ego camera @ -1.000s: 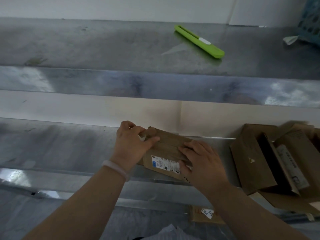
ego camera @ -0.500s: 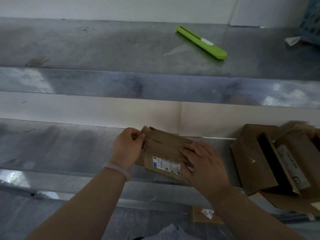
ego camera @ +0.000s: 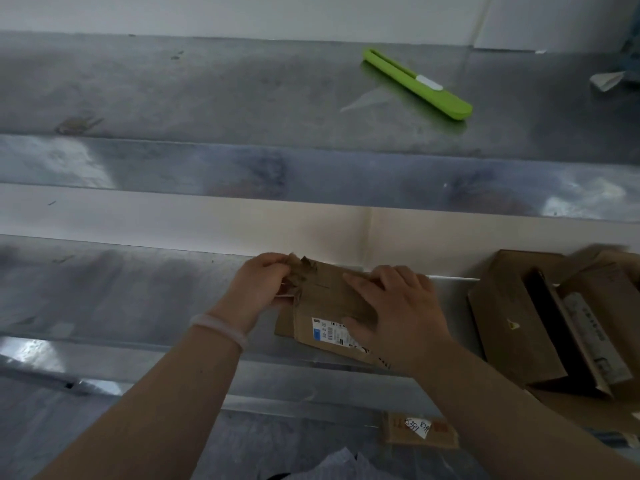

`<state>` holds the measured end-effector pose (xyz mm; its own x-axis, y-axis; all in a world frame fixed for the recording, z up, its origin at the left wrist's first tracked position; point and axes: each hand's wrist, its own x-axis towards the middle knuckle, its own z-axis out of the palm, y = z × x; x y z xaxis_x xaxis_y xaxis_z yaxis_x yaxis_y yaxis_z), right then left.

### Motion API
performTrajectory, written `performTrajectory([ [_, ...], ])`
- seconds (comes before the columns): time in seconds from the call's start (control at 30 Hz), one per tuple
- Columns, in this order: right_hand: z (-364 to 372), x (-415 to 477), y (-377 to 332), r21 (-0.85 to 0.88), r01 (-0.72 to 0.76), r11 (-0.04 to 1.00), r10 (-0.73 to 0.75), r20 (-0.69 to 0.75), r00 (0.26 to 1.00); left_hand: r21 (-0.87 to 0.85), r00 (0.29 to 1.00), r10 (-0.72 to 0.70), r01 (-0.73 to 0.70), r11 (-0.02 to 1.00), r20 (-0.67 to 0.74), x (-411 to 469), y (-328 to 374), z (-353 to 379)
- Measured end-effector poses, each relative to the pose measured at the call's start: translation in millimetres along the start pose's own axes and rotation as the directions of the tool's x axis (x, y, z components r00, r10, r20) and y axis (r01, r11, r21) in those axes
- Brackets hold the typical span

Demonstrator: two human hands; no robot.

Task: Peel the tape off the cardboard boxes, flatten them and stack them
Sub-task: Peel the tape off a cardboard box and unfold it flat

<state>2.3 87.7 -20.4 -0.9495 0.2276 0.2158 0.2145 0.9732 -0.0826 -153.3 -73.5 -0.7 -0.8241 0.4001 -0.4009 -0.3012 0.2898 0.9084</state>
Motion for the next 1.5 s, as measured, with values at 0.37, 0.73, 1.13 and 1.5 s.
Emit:
performTrajectory([
  [0.37,13.2,14.0,-9.0,-0.034,0.151,0.988,-0.148,0.063,0.987,0.266,0.979,0.184,-0.156,0.951,-0.084,13.4,-17.2,-1.2],
  [0.73,11.7,15.5,-8.5,-0.010,0.117,0.993,-0.116,0.079,0.990,-0.394,0.986,-0.148,0.106,0.913,-0.080,16.9,-38.4,0.0],
  [1.13,9.7,15.6,-9.8,-0.006,0.101,0.995,-0.100,0.095,0.990,-0.267,0.997,-0.077,0.081,0.960,0.026,11.8,-35.5,-1.5],
  [1.5,11.7,15.0,-10.4,-0.019,0.092,0.996,-0.090,0.093,0.992,-0.586,0.939,-0.278,0.344,0.733,0.203,22.5,-38.6,-4.3],
])
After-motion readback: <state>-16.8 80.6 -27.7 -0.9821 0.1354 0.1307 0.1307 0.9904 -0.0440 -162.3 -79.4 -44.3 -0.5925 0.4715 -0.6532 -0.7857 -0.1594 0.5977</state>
